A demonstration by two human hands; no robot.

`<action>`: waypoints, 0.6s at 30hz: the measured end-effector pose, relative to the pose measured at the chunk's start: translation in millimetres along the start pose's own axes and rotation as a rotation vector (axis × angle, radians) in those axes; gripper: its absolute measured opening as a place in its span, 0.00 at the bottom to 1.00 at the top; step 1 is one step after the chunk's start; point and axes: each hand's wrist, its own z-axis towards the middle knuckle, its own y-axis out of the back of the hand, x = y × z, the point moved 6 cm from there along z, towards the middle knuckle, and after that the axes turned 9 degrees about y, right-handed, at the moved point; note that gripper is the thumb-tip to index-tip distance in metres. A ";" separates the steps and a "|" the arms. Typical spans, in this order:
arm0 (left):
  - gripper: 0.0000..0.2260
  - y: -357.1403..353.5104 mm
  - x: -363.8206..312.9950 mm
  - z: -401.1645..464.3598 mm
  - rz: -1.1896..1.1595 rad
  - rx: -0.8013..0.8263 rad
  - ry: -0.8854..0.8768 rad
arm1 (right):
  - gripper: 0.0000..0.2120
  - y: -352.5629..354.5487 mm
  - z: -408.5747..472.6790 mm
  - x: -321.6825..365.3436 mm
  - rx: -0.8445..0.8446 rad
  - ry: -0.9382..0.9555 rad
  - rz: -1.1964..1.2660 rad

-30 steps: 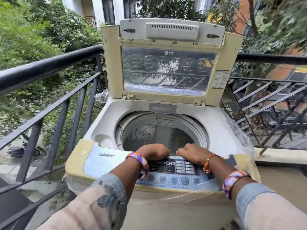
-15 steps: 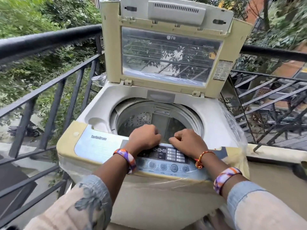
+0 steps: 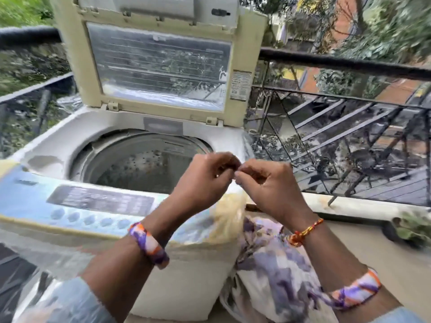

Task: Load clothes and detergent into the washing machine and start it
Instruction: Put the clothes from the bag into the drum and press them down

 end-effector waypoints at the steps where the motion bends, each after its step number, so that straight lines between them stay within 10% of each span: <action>1: 0.14 -24.3 -8.5 1.2 -0.013 0.027 0.012 | 0.06 16.3 -10.9 -13.3 -0.007 -0.022 0.002; 13: 0.18 -251.2 59.7 -32.2 0.007 0.591 0.535 | 0.09 41.6 -162.0 -186.9 0.086 -0.647 0.188; 18: 0.16 -298.3 148.1 -56.4 -0.253 0.475 0.977 | 0.17 -5.2 -232.9 -246.0 0.483 -0.805 0.132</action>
